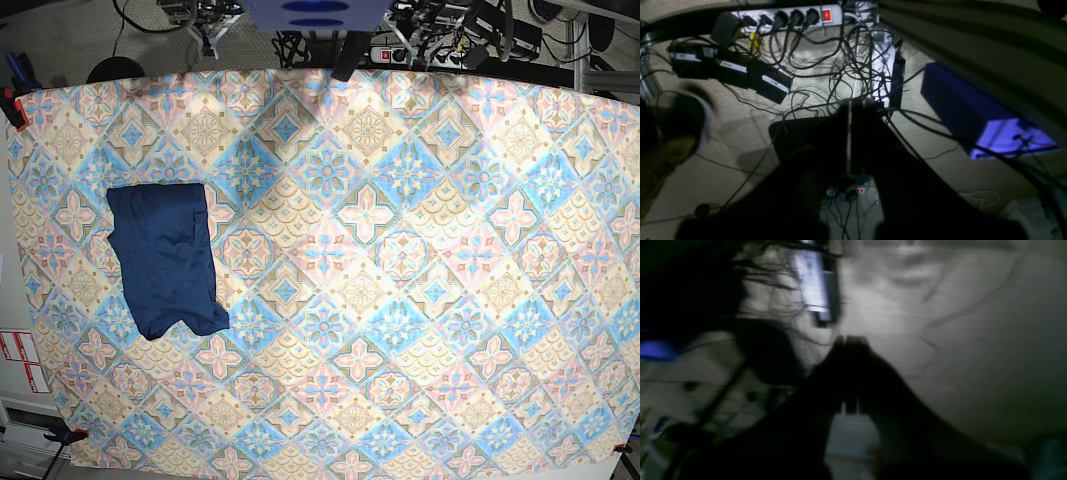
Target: Fold the T-shirt properly
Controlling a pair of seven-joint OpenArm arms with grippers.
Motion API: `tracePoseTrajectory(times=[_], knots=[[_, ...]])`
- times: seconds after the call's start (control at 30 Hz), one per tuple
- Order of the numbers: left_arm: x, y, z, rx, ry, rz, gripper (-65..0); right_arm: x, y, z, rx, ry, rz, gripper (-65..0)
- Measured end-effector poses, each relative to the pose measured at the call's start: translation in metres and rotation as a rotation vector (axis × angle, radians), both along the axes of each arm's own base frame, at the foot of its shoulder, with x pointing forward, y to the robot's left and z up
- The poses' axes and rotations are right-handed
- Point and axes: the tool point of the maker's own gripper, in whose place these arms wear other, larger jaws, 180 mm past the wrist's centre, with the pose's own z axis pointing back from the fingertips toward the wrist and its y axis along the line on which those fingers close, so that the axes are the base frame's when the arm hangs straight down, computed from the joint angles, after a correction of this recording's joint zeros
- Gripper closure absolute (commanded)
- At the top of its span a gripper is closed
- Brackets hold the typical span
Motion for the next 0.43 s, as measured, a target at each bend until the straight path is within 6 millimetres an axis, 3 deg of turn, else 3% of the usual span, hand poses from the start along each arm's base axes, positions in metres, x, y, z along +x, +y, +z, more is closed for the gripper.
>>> tracePoseTrajectory(times=[0.07,0.13,0.33,0.43], knots=[[-0.003,0.0,0.0,0.001,0.006,-0.001,0.0,0.002,0.027,0.001,0.046,-0.003,-0.047,0.0],[-0.005,0.0,0.0,0.0,0.012,-0.001,0.0,0.004,0.038,0.002,0.072,-0.004,-0.09,0.0],[-0.001,0.001,0.0,0.001,0.005,0.0,0.0,0.005,-0.006,0.0,-0.022,-0.007,-0.139,0.0],[-0.001,0.0,0.0,0.0,0.005,0.001,0.0,0.005,0.005,0.0,-0.001,-0.007,-0.141,0.0]])
